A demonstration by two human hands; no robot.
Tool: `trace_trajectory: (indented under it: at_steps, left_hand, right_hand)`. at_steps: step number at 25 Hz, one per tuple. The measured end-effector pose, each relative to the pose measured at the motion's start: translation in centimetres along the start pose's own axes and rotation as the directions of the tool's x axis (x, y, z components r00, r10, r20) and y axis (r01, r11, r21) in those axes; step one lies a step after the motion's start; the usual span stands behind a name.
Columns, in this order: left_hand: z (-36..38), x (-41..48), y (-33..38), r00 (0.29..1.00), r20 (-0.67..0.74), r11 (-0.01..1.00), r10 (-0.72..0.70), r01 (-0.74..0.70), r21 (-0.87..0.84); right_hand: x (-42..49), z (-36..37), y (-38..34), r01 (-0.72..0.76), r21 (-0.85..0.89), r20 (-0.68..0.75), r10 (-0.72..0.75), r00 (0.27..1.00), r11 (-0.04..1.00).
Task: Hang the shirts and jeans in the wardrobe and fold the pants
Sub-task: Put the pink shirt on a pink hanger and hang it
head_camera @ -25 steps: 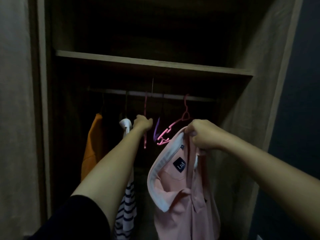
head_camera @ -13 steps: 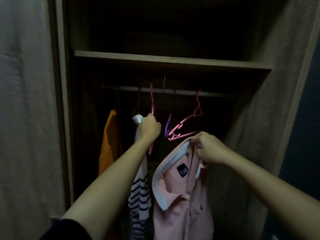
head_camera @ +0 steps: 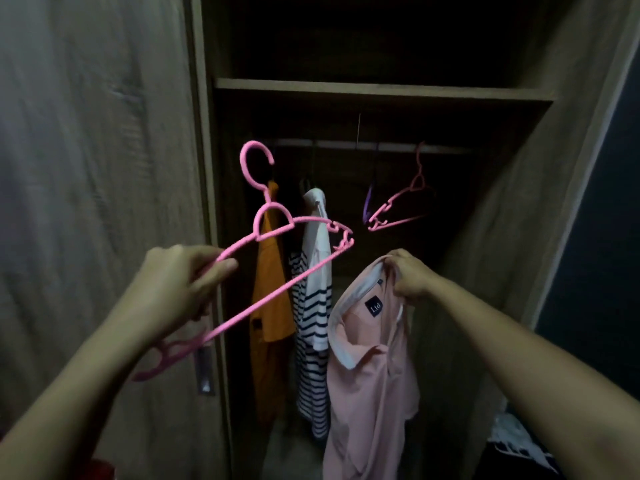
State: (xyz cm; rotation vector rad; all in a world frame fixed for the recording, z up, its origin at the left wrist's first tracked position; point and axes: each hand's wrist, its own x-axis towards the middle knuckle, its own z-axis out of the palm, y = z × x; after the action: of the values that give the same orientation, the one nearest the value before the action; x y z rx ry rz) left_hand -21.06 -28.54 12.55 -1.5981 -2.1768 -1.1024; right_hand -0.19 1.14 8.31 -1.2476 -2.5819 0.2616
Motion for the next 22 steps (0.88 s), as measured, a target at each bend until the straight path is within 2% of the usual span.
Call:
trace_trajectory:
  at_steps: [4, 7, 10, 12, 15, 16, 17, 19, 20, 22]
  left_hand:
    - [-1.4, -2.9, -1.6, 0.988, 0.112, 0.994, 0.103, -0.099, -0.044]
    - [1.5, -3.5, -2.7, 0.977, 0.085, 0.98, 0.193, -0.189, -0.06]
    - [6.7, -3.7, -3.2, 0.968, 0.059, 0.966, 0.244, -0.237, -0.102]
    - [9.9, -4.0, -3.4, 0.966, 0.0, 0.955, 0.26, -0.257, -0.146]
    - [11.4, -4.0, -3.4, 0.957, -0.185, 0.91, 0.225, -0.274, -0.311]
    - [11.3, -3.9, -3.1, 0.947, -0.228, 0.894, 0.228, -0.296, -0.335]
    - [11.1, -3.7, -2.9, 0.928, -0.272, 0.88, 0.256, -0.34, -0.331]
    - [10.7, -2.8, -2.4, 0.868, -0.359, 0.87, 0.342, -0.437, -0.228]
    - [10.5, -2.1, -2.4, 0.829, -0.417, 0.888, 0.373, -0.449, -0.098]
    - [10.4, -1.4, -2.2, 0.743, -0.552, 0.924, 0.38, -0.336, 0.183]
  right_hand:
    - [-0.7, 0.7, -1.4, 0.07, -0.023, -0.001, -0.07, 0.998, 0.997]
    - [-1.4, 0.0, -3.7, 0.164, -0.083, 0.019, -0.163, 0.986, 0.983]
    - [-2.6, -1.0, -7.1, 0.339, -0.036, 0.022, -0.339, 0.941, 0.94]
    - [-3.3, -1.7, -8.6, 0.434, -0.026, 0.005, -0.434, 0.901, 0.9]
    - [-4.4, -3.3, -8.7, 0.448, -0.19, -0.075, -0.468, 0.881, 0.874]
    - [-4.7, -3.9, -8.4, 0.468, -0.278, -0.154, -0.52, 0.84, 0.839]
    - [-4.8, -4.3, -8.1, 0.49, -0.373, -0.242, -0.592, 0.768, 0.788]
    - [-4.7, -4.9, -7.9, 0.502, -0.489, -0.378, -0.692, 0.615, 0.714]
    - [-4.7, -5.1, -8.1, 0.489, -0.509, -0.432, -0.702, 0.566, 0.708]
    - [-4.6, -5.3, -8.4, 0.421, -0.489, -0.544, -0.645, 0.537, 0.764]
